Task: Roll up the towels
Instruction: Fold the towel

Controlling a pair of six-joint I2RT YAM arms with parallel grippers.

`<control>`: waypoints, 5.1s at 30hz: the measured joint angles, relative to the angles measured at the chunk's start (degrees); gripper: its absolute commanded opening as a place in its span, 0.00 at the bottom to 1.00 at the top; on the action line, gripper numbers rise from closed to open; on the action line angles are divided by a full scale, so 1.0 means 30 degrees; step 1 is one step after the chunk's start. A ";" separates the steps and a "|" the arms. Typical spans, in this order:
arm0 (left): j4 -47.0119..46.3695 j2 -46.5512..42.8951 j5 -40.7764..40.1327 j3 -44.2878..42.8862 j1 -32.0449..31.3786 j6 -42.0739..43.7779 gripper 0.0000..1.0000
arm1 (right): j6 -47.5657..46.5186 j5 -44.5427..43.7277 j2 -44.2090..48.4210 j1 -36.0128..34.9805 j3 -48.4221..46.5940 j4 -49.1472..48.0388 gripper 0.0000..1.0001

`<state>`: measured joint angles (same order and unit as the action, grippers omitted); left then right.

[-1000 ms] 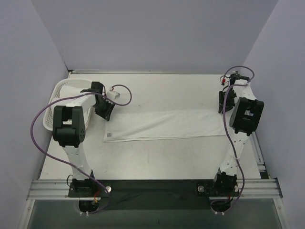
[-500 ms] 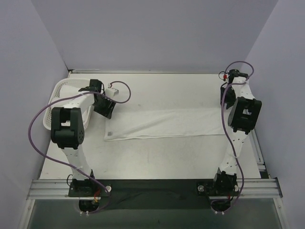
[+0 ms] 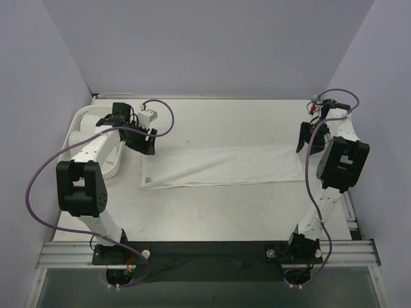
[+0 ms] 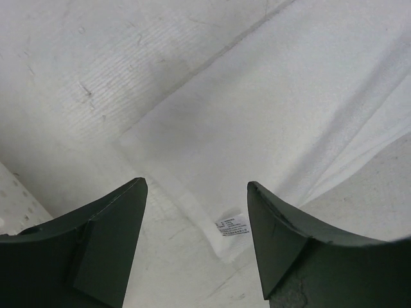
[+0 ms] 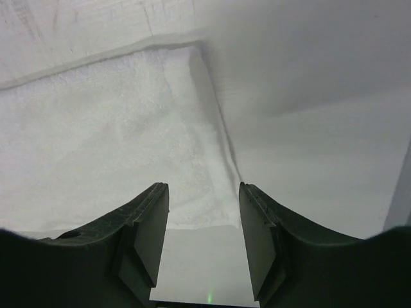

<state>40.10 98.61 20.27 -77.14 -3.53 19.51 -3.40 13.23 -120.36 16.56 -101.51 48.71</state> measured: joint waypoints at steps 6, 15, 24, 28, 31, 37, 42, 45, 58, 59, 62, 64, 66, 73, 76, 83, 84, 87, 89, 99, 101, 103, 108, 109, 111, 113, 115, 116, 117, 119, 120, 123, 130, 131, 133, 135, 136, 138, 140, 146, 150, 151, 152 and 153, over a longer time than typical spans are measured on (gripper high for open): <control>0.0131 -0.0007 0.0707 0.0561 0.0000 -0.0481 0.76 | 0.0080 0.0379 -0.0743 -0.0299 0.1202 0.0117 0.41; 0.0124 -0.0058 0.0933 0.0772 0.0000 -0.0517 0.76 | 0.0051 -0.0918 -0.1115 -0.0678 0.1639 -0.0554 0.40; 0.0102 -0.0058 0.1144 0.0852 0.0000 -0.0692 0.77 | -0.0488 -0.1778 -0.1311 -0.0801 0.1668 -0.0663 0.47; 0.0095 -0.0058 0.1231 0.0852 0.0000 -0.0918 0.77 | -0.0874 -0.2273 -0.2127 -0.0991 0.1311 -0.0561 0.40; -0.0015 -0.0058 0.1399 0.0852 0.0000 -0.1202 0.77 | -0.1078 -0.2543 -0.2135 -0.1246 0.1268 -0.0452 0.38; -0.0189 -0.0058 0.1865 0.0852 0.0000 -0.2004 0.77 | -0.1632 -0.2572 -0.2339 -0.1472 0.1056 0.0364 0.05; -0.0430 -0.0124 0.2055 0.0962 0.0000 -0.2499 0.77 | -0.2164 -0.2630 -0.2346 -0.1151 0.0889 0.1013 0.00; -0.0481 -0.0291 0.2127 0.1129 0.0000 -0.2667 0.77 | -0.2783 -0.2863 -0.2346 -0.0182 0.0117 0.1508 0.00; -0.0678 -0.0758 0.2382 0.1523 0.0000 -0.2965 0.78 | -0.4473 -0.2011 0.0350 -0.0226 -0.1610 0.3271 0.00; -0.0685 -0.0758 0.2382 0.1523 0.0000 -0.2965 0.79 | -0.4306 -0.1537 0.0641 -0.0925 -0.1464 0.3402 0.00; -0.0714 -0.0758 0.2390 0.1530 0.0000 -0.2994 0.80 | -0.3657 0.0153 0.1209 -0.2973 -0.1086 0.3643 0.00; -0.0729 -0.0758 0.2390 0.1530 0.0000 -0.3038 0.85 | -0.3177 0.1195 0.1333 -0.4226 -0.0699 0.3665 0.00; -0.0736 -0.0765 0.2397 0.1530 0.0000 -0.3155 0.89 | -0.2637 0.2171 0.1333 -0.5231 -0.0211 0.3679 0.00; -0.0736 -0.0765 0.2535 0.1530 0.0000 -0.3504 0.95 | -0.0619 0.4277 0.1311 -0.7577 0.1421 0.3133 0.00; -0.0736 -0.0765 0.2543 0.1530 0.0000 -0.3526 0.96 | 0.0080 0.4575 0.1115 -0.8225 0.1486 0.2572 0.00; -0.0750 -0.0765 0.2543 0.1647 0.0000 -0.3650 0.97 | 0.1384 0.4692 -0.0066 -0.8786 0.1275 0.1450 0.00; -0.0736 -0.0765 0.2543 0.1690 0.0000 -0.3657 0.97 | 0.1515 0.4692 -0.0182 -0.8794 0.1260 0.1362 0.00; -0.0743 -0.0765 0.2543 0.1727 0.0000 -0.3657 0.97 | 0.1741 0.4685 -0.0474 -0.8896 0.1253 0.1246 0.00; -0.0750 -0.0765 0.2543 0.1727 0.0000 -0.3657 0.97 | 0.1872 0.4677 -0.0532 -0.8932 0.1253 0.1180 0.00; -0.0736 -0.0765 0.2543 0.1727 0.0000 -0.3716 0.97 | 0.2208 0.4685 -0.0525 -0.9049 0.0976 0.0656 0.00; -0.0736 -0.0765 0.2543 0.1727 0.0000 -0.3716 0.97 | 0.2215 0.4677 -0.0488 -0.9049 0.0976 0.0554 0.00; -0.0736 -0.0758 0.2543 0.1727 0.0000 -0.3716 0.97 | 0.2229 0.4685 -0.0481 -0.9056 0.0976 0.0474 0.00; -0.0736 -0.0758 0.2543 0.1727 0.0000 -0.3708 0.97 | 0.2375 0.4685 -0.0481 -0.9180 0.0976 0.0321 0.00; -0.0736 -0.0758 0.2543 0.1727 0.0000 -0.3701 0.97 | 0.2419 0.4685 -0.0481 -0.9245 0.0976 0.0270 0.00; -0.0729 -0.0758 0.2543 0.1727 0.0000 -0.3701 0.97 | 0.2484 0.4685 -0.0481 -0.9362 0.0976 0.0197 0.00; -0.0729 -0.0758 0.2543 0.1727 0.0000 -0.3672 0.97 | 0.2492 0.4670 -0.0452 -0.9428 0.0976 0.0117 0.00; -0.0721 -0.0758 0.2543 0.1727 -0.0007 -0.3621 0.97 | 0.2484 0.4517 -0.0211 -0.9428 0.1122 0.0000 0.00; -0.0721 -0.0758 0.2543 0.1727 0.0000 -0.3614 0.97 | 0.2463 0.4437 -0.0044 -0.9428 0.1224 -0.0022 0.00; -0.0721 -0.0758 0.2543 0.1727 0.0000 -0.3599 0.97 | 0.2426 0.4284 0.0168 -0.9428 0.1348 -0.0029 0.00; -0.0714 -0.0758 0.2543 0.1727 0.0000 -0.3570 0.97 | 0.2368 0.4080 0.0619 -0.9428 0.1523 -0.0015 0.00; -0.0714 -0.0758 0.2543 0.1727 -0.0007 -0.3570 0.97 | 0.2346 0.4007 0.0794 -0.9428 0.1523 -0.0029 0.00; -0.0707 -0.0758 0.2543 0.1719 -0.0015 -0.3563 0.97 | 0.2339 0.3898 0.1027 -0.9428 0.1523 -0.0066 0.00; -0.0670 -0.0758 0.2535 0.1719 -0.0058 -0.3439 0.97 | 0.2353 0.3869 0.0517 -0.9763 0.1421 -0.0255 0.00; -0.0656 -0.0758 0.2543 0.1719 -0.0066 -0.3424 0.97 | 0.2353 0.3861 0.0357 -0.9850 0.1406 -0.0350 0.04; -0.0648 -0.0758 0.2543 0.1727 -0.0153 -0.3417 0.96 | 0.2368 0.3883 -0.0036 -1.0076 0.1333 -0.0408 0.19; -0.0641 -0.0758 0.2550 0.1749 -0.0335 -0.3344 0.93 | 0.2433 0.3963 -0.0255 -1.0258 0.1311 -0.0437 0.31; -0.0641 -0.0758 0.2550 0.1785 -0.0510 -0.3279 0.92 | 0.2375 0.4036 -0.0284 -1.0316 0.1311 -0.0437 0.37; -0.0634 -0.0801 0.2543 0.2011 -0.1027 -0.3089 0.88 | 0.2222 0.4255 -0.0189 -1.0346 0.1326 -0.0452 0.40; -0.0503 -0.0903 0.2543 0.2331 -0.1770 -0.2871 0.81 | 0.2113 0.4532 0.0124 -1.0324 0.1494 -0.0444 0.43; -0.0029 -0.0918 0.2616 0.2987 -0.3774 -0.2790 0.56 | 0.1086 0.5013 0.2222 -0.7956 0.1792 -0.0233 0.26; 0.0066 -0.0204 0.2688 0.2987 -0.4357 -0.2790 0.48 | 0.0204 0.4116 0.2288 -0.5814 0.1843 -0.0248 0.12; 0.0080 0.0204 0.2688 0.2922 -0.4510 -0.2798 0.47 | 0.0044 0.3840 0.2098 -0.5479 0.1902 -0.0248 0.08; 0.0095 0.0612 0.2681 0.2841 -0.4634 -0.2790 0.45 | -0.0087 0.3592 0.1880 -0.5282 0.2055 -0.0328 0.07; 0.0131 0.1071 0.2674 0.2710 -0.4758 -0.2805 0.43 | -0.0211 0.3410 0.1632 -0.5202 0.2222 -0.0328 0.06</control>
<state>40.49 101.82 28.29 -69.01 -17.80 11.09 -4.03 23.46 -115.46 0.95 -94.85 47.72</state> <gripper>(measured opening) 0.458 0.087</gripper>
